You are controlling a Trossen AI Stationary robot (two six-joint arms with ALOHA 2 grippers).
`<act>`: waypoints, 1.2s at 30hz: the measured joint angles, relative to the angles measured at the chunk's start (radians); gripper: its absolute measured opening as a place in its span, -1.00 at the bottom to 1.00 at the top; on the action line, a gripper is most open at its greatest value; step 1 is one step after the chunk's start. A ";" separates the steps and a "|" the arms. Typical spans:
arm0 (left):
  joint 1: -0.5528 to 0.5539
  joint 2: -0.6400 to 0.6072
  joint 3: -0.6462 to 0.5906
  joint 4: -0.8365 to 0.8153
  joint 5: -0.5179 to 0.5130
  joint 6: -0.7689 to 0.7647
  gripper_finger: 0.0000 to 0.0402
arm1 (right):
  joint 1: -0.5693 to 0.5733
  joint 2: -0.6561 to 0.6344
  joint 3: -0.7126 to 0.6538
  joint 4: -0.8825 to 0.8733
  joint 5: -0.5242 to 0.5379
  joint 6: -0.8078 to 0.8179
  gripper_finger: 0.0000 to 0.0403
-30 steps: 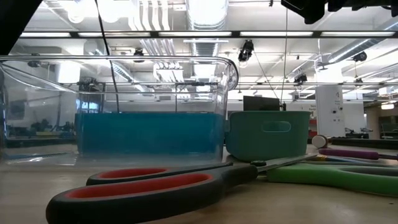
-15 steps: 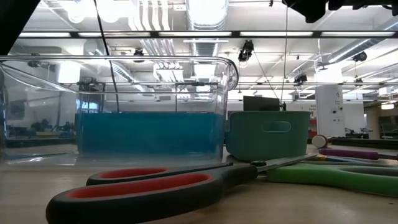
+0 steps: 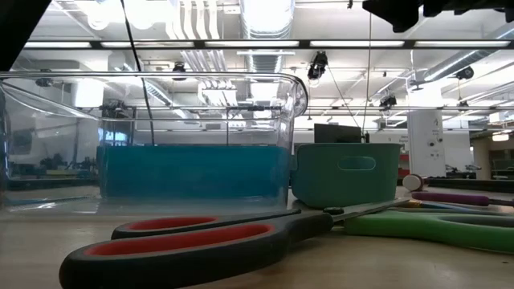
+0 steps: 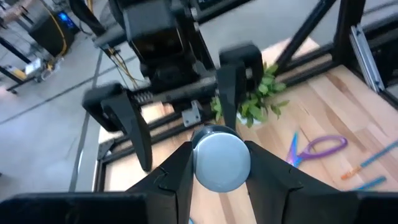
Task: Pick & Place Paint Supplies
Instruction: Put the black paint bottle into the green bin
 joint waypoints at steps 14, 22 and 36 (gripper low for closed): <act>-0.003 -0.005 -0.002 -0.082 0.000 -0.009 -0.41 | 0.000 -0.002 0.002 0.016 0.000 0.004 0.84; -0.004 -0.005 -0.003 -0.033 0.030 -0.009 -0.41 | 0.000 -0.004 0.002 0.016 -0.003 0.004 0.84; -0.004 -0.004 -0.003 0.039 0.052 -0.005 -0.41 | 0.000 -0.004 0.003 0.027 -0.001 0.004 0.84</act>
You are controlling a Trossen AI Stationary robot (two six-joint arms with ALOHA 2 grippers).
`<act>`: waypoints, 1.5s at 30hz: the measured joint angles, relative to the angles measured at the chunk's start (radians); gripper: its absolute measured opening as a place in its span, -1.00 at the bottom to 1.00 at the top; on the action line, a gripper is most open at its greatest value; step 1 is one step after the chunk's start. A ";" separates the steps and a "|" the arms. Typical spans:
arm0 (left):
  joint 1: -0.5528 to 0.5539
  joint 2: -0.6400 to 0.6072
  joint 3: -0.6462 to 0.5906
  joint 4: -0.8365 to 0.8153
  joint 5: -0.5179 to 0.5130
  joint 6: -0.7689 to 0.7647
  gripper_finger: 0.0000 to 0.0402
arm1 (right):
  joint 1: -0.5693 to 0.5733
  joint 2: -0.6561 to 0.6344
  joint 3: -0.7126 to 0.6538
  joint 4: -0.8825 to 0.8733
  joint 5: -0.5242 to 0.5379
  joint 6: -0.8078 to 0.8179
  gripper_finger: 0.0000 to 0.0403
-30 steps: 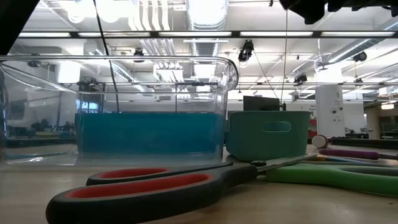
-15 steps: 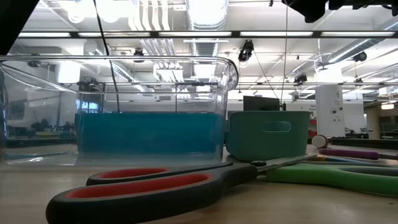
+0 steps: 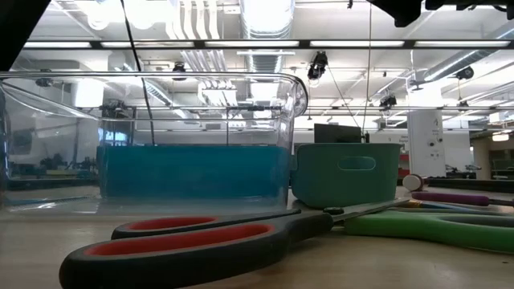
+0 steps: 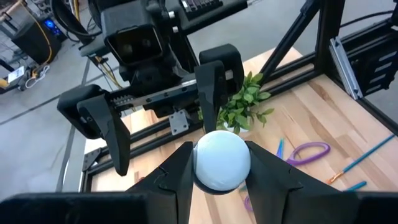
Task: Pick & Place Paint Supplies
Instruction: Put the black paint bottle into the green bin
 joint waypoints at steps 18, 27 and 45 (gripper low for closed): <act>0.000 0.001 0.000 -0.035 0.010 -0.019 -0.41 | 0.000 0.002 -0.001 -0.004 0.006 0.002 0.84; -0.001 0.001 -0.007 -0.206 0.011 -0.099 -0.41 | 0.000 -0.017 -0.002 -0.001 0.006 0.003 0.84; 0.007 -0.046 -0.513 0.148 0.105 -0.266 -0.41 | 0.000 -0.026 -0.002 -0.001 0.001 0.018 0.84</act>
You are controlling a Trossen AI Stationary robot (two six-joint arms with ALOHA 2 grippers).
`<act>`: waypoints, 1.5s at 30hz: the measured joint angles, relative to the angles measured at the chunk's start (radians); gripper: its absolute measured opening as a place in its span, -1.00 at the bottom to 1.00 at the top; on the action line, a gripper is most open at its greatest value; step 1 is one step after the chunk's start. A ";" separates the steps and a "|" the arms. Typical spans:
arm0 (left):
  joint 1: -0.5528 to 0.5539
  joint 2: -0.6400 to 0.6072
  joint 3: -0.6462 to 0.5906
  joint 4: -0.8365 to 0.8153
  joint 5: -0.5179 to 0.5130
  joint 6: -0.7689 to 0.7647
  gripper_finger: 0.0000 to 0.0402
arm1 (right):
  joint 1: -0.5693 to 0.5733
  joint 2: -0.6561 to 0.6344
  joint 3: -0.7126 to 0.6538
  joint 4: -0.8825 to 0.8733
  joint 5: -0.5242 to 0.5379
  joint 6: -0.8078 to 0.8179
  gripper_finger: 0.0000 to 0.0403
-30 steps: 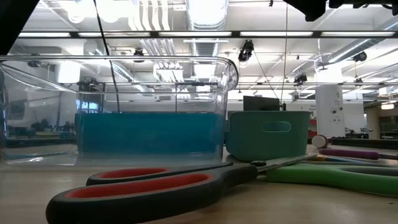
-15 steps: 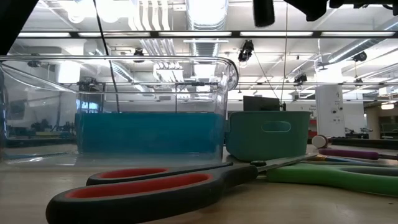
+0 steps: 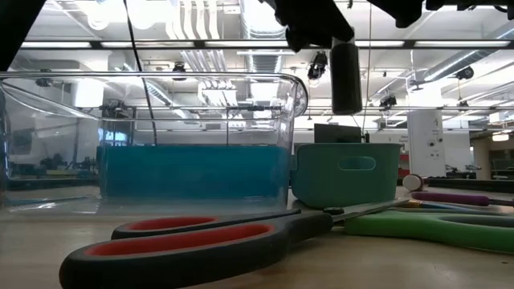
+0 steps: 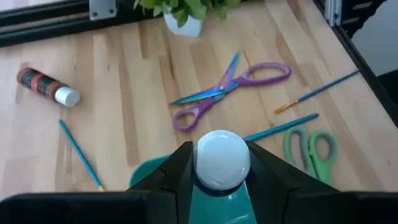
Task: Pick & Place Paint Supplies
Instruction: Put the black paint bottle into the green bin
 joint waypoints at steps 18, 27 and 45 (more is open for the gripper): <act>0.051 -0.025 -0.204 0.229 -0.004 -0.098 -0.41 | 0.000 0.000 0.001 0.000 0.000 -0.005 0.84; 0.055 -0.022 -0.259 0.287 -0.019 -0.104 -0.41 | 0.000 0.000 0.001 0.000 0.000 -0.008 0.84; 0.056 -0.017 -0.290 0.336 -0.027 -0.109 -0.41 | 0.000 0.000 0.001 0.000 0.000 -0.011 0.84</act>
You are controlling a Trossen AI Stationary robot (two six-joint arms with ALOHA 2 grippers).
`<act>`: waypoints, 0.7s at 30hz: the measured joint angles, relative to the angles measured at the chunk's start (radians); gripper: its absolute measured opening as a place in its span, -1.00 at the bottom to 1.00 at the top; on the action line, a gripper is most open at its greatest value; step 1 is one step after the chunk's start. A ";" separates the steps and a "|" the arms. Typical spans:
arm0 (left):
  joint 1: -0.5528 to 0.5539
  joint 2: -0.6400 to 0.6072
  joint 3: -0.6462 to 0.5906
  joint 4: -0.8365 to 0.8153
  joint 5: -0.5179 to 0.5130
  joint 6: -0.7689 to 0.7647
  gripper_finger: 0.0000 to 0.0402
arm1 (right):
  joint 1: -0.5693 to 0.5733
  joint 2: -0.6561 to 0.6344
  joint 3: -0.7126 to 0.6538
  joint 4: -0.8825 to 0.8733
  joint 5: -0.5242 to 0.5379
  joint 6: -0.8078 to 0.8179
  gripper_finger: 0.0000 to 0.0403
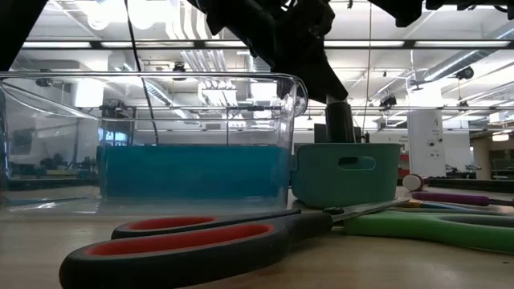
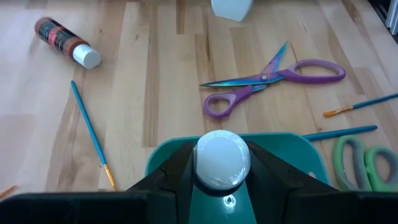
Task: Pick & Place Paint Supplies
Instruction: Put the black paint bottle into the green bin
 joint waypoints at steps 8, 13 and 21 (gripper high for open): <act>0.000 0.000 0.000 0.005 0.000 0.004 -0.41 | 0.000 0.001 0.000 0.000 0.000 0.000 0.84; 0.000 0.001 0.000 -0.056 -0.011 0.004 -0.41 | 0.000 0.001 0.000 0.000 0.000 0.000 0.84; 0.000 0.002 0.000 -0.077 -0.026 -0.012 -0.41 | 0.000 0.001 0.000 -0.001 0.000 0.000 0.84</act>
